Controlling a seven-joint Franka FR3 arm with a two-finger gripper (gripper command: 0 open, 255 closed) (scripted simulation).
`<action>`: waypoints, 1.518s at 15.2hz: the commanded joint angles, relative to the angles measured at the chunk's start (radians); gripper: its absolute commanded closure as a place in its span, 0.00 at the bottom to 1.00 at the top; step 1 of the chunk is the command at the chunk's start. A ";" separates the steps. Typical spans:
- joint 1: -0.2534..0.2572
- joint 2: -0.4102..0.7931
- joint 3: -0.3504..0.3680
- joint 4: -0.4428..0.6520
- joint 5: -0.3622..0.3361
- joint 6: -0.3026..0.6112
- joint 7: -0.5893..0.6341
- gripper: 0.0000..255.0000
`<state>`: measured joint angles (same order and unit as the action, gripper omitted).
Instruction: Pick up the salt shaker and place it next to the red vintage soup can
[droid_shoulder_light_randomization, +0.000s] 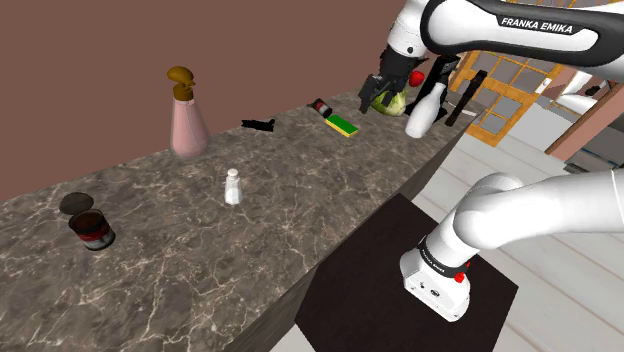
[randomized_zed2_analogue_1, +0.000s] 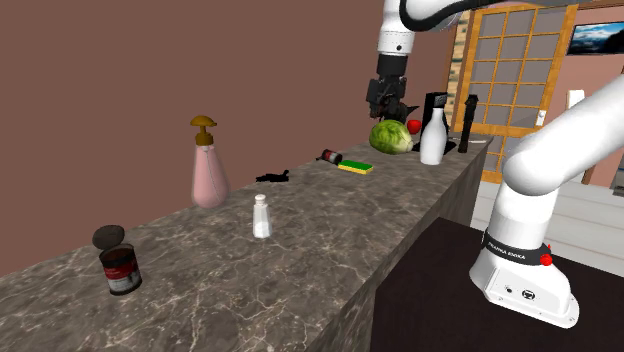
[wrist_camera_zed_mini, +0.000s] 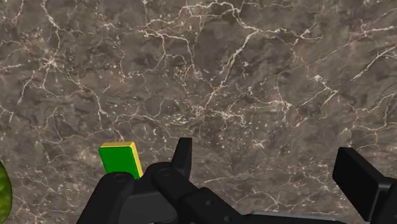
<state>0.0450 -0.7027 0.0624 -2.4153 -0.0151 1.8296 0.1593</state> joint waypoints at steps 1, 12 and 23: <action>0.022 0.020 0.032 -0.027 0.026 0.056 0.031 0.00; 0.106 0.248 0.181 -0.045 0.111 0.360 0.153 0.00; 0.147 0.573 0.336 0.077 0.055 0.622 0.319 0.00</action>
<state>0.1862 -0.1569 0.3818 -2.3487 0.0506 2.4291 0.4536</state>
